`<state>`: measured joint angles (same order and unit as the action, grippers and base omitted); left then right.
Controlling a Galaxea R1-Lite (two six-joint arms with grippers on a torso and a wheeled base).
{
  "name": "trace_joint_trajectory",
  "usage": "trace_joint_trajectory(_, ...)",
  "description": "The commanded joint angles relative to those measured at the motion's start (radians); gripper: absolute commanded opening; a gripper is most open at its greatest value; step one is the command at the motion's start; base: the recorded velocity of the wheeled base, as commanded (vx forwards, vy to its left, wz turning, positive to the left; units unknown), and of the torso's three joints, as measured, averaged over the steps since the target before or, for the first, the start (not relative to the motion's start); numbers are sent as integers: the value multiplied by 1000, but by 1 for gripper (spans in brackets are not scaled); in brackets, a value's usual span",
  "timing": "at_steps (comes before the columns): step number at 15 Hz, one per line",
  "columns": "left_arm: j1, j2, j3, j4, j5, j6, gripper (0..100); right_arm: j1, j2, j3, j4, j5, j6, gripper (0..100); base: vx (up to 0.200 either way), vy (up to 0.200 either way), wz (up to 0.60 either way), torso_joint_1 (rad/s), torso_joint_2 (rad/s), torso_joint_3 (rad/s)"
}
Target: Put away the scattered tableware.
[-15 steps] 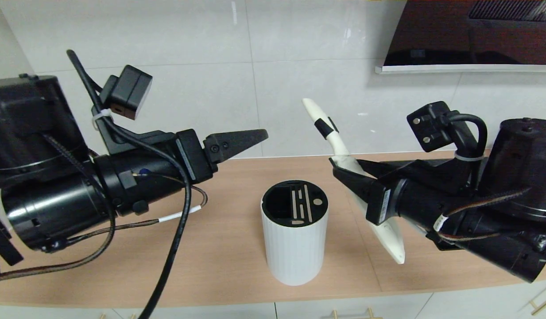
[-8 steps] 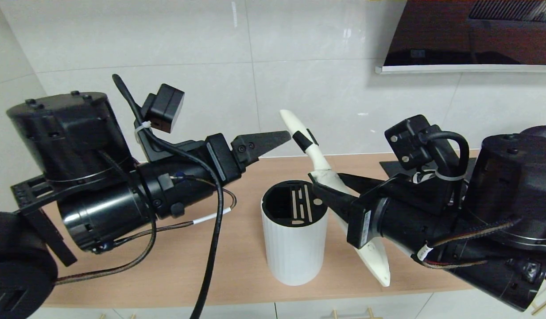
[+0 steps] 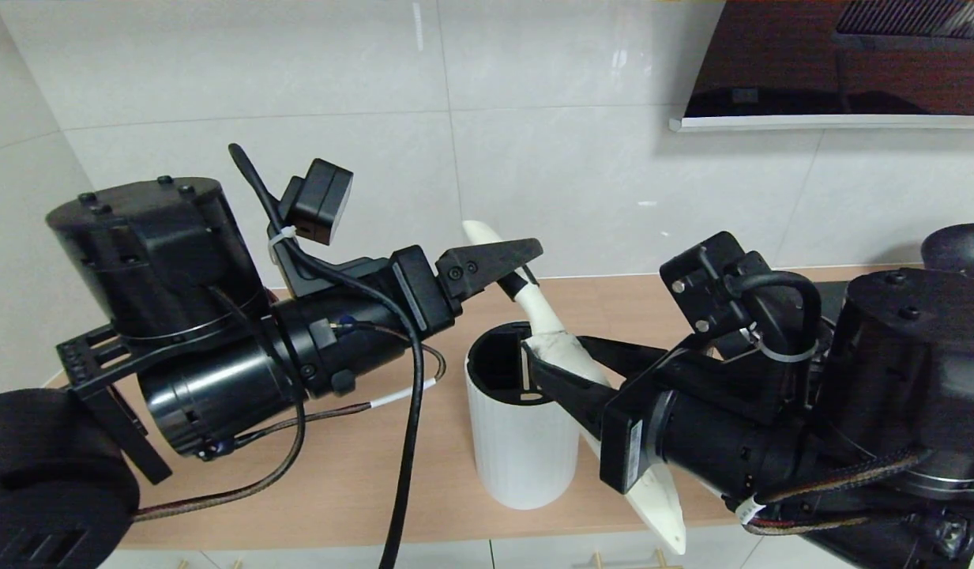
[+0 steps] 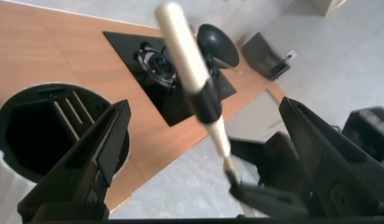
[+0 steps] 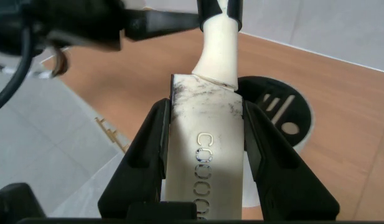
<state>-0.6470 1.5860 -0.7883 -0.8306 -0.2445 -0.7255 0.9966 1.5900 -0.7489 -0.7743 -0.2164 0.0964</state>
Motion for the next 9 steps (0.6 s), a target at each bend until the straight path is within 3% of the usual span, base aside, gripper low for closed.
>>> trace_joint_trajectory(1,-5,8,6,-24,1,-20,100,8,7,0,0,0,0,0,0,0,0,0,0,0)
trace_joint_trajectory(9,-23,43,17,-68,4,-29,100,10,11,-1,-2,0,2,0,0,0,0,0,0,0)
